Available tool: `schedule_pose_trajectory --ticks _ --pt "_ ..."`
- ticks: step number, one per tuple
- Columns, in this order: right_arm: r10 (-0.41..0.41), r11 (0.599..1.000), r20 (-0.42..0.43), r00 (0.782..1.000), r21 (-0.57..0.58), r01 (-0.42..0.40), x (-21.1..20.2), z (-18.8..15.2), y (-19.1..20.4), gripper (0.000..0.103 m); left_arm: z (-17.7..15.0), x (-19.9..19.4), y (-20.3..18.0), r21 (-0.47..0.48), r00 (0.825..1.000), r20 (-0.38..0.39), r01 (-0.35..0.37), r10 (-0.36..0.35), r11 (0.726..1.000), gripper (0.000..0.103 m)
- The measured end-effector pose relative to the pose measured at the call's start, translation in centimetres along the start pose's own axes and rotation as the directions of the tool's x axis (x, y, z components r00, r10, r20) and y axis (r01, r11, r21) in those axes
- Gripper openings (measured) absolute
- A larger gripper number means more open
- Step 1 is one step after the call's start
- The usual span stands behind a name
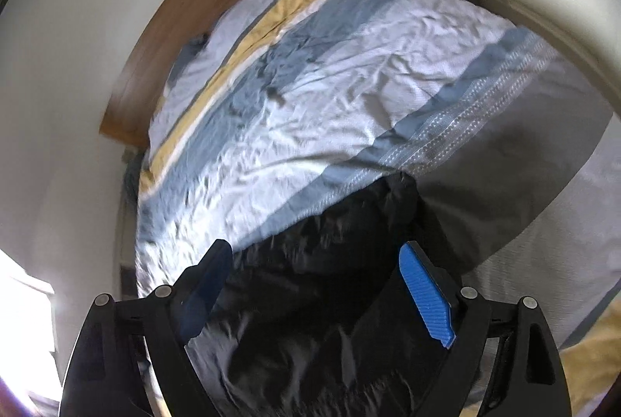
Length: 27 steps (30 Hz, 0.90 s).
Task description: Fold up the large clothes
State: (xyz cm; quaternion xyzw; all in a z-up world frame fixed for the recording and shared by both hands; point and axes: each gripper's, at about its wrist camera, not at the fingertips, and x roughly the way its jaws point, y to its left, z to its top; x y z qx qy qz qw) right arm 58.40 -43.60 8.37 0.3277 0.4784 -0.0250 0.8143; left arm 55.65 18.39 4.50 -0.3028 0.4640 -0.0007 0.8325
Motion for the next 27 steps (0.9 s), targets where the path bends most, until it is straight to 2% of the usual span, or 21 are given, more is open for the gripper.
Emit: schedule_pose_trajectory --ticks 4,7,12,16,22,27 --pt "-0.039 0.991 -0.010 0.999 -0.132 0.038 0.3 -3.7 2.1 0.087 -2.3 -0.5 -0.9 0.064 0.999 0.019 -0.028 0.026 0.998 0.064" --pt "-0.072 0.968 -0.022 0.997 -0.242 0.065 1.5 -6.7 4.1 0.087 -3.9 0.0 -2.0 0.124 0.999 0.014 -0.048 0.046 0.991 0.064" --pt "-0.083 0.923 -0.020 0.996 -0.378 0.070 3.2 -10.2 7.3 0.087 -6.7 1.6 -4.8 0.226 0.999 -0.007 -0.035 0.038 0.974 0.064" --pt "-0.076 0.888 -0.010 0.997 -0.456 0.063 4.8 -12.6 9.8 0.087 -8.9 3.4 -7.9 0.319 1.000 -0.022 -0.008 0.016 0.948 0.064" --pt "-0.103 0.846 -0.034 0.994 -0.528 0.069 8.7 -14.2 11.3 0.087 -10.9 7.7 -11.6 0.397 0.997 -0.076 0.027 0.004 0.917 0.064" --pt "-0.133 0.831 -0.046 0.990 -0.549 0.086 12.4 -13.2 11.2 0.087 -10.4 11.9 -14.0 0.443 0.996 -0.082 0.014 0.025 0.897 0.064"
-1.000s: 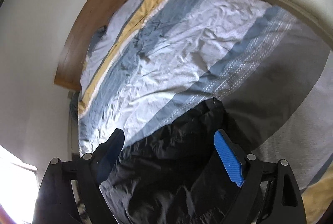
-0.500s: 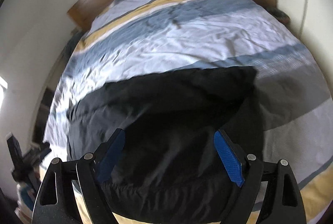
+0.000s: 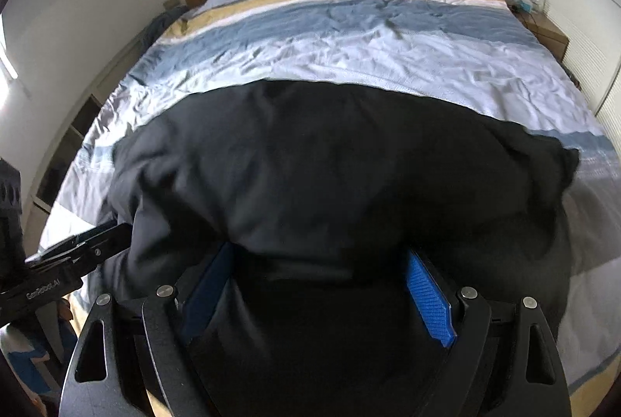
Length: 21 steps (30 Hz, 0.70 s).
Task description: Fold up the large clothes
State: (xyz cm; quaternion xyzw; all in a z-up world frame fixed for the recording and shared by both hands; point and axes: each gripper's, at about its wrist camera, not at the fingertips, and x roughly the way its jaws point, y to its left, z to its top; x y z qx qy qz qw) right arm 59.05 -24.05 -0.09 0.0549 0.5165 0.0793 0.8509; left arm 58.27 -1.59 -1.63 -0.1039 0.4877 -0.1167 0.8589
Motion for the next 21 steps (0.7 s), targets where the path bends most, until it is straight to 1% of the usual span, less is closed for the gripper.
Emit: schedule_pose_trajectory --ticks 6,9,13,19,21 --pt "-0.018 1.000 -0.007 1.000 0.004 0.018 3.6 3.1 -1.3 0.089 4.4 5.0 -1.6 0.061 0.999 -0.008 -0.038 0.039 0.997 0.064" --pt "-0.023 1.000 -0.008 1.000 0.007 0.024 5.2 4.9 -1.9 0.089 6.6 7.1 -1.8 0.069 0.998 -0.014 -0.052 0.053 0.996 0.064" --pt "-0.033 0.999 -0.031 0.999 0.018 0.034 7.9 7.2 -2.7 0.089 9.3 10.8 -2.1 0.081 0.996 -0.034 -0.075 0.078 0.994 0.064" --pt "-0.027 0.998 -0.071 0.997 0.063 0.032 11.9 9.4 -4.2 0.090 11.6 15.7 -2.1 0.094 0.990 -0.075 -0.112 0.119 0.989 0.064" --pt "-0.019 0.997 -0.079 0.997 0.075 0.025 12.8 9.8 -5.0 0.090 12.0 16.7 -1.9 0.088 0.989 -0.091 -0.109 0.117 0.990 0.064"
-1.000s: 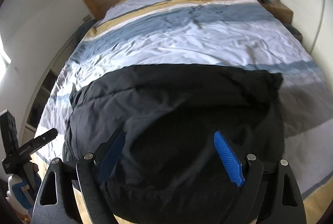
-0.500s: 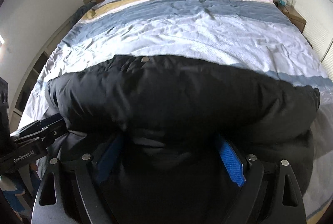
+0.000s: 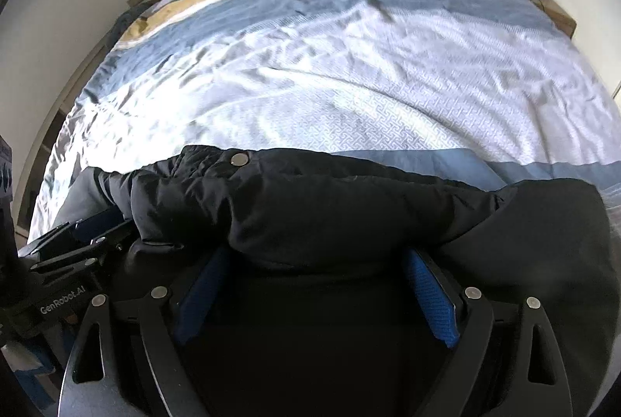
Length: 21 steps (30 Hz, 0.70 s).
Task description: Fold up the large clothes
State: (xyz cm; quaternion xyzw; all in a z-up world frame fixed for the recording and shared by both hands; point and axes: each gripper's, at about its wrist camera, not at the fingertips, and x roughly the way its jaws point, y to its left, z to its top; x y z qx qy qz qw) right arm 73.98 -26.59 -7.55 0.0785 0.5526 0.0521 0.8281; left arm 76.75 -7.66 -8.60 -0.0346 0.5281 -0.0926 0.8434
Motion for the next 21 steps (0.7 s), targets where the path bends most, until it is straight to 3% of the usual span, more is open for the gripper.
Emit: schedule_pose_trajectory --ticks 6,11,17,21 --pt "0.019 1.000 -0.009 1.000 0.005 -0.019 0.5 0.8 -2.4 0.090 1.1 1.2 1.9 -0.047 0.999 -0.023 0.029 -0.030 0.998 0.065" --pt "-0.036 0.999 -0.017 0.999 0.016 0.036 -0.5 1.0 -4.2 0.090 1.6 0.4 3.8 -0.067 0.998 -0.041 -0.049 0.047 0.997 0.065" --pt "-0.112 0.992 0.040 0.993 0.056 0.110 -4.6 0.8 -6.0 0.089 1.0 -3.8 6.4 -0.059 0.988 -0.008 -0.156 0.156 0.986 0.065" --pt "-0.098 0.994 0.099 0.990 0.057 0.093 -8.0 -0.2 -5.8 0.089 -1.0 -7.4 6.7 -0.058 0.991 0.041 -0.128 0.130 0.990 0.065"
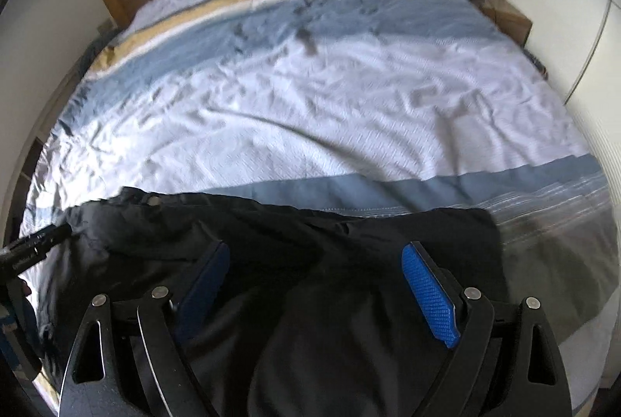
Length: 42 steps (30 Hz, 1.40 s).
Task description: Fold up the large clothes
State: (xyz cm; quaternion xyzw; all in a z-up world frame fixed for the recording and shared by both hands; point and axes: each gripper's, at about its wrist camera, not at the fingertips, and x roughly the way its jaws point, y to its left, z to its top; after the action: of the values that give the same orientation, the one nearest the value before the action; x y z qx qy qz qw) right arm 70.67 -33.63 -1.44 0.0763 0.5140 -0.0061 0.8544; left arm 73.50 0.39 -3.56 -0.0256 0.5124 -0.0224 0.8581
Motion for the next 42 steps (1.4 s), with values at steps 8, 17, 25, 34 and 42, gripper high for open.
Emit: schedule_pose_trajectory --ticks 8,17,25,34,42 --pt "0.073 0.993 -0.038 0.997 -0.091 -0.077 -0.7 -4.9 3.5 0.089 -4.6 -0.8 -1.3 0.022 1.000 -0.013 0.029 -0.029 0.999 0.065" --pt "-0.030 0.998 -0.061 0.998 -0.050 0.027 0.3 -6.7 -0.7 0.089 -6.5 -1.3 -1.4 0.053 0.999 -0.003 -0.036 0.036 0.998 0.065" --pt "-0.121 0.990 -0.054 0.991 -0.075 0.117 -2.1 -7.0 -2.6 0.089 -8.3 -3.8 -1.4 0.021 0.997 0.032 -0.064 0.064 0.998 0.065" --pt "-0.007 0.987 0.017 1.000 -0.160 0.009 -6.4 -10.4 3.0 0.089 -11.3 -6.5 -1.9 0.016 0.995 0.067 -0.074 0.073 0.997 0.065" --pt "0.025 0.978 -0.007 1.000 -0.205 -0.026 -5.9 -13.0 6.2 0.089 -13.3 -6.6 -2.3 0.026 0.994 0.063 -0.090 0.088 0.996 0.065"
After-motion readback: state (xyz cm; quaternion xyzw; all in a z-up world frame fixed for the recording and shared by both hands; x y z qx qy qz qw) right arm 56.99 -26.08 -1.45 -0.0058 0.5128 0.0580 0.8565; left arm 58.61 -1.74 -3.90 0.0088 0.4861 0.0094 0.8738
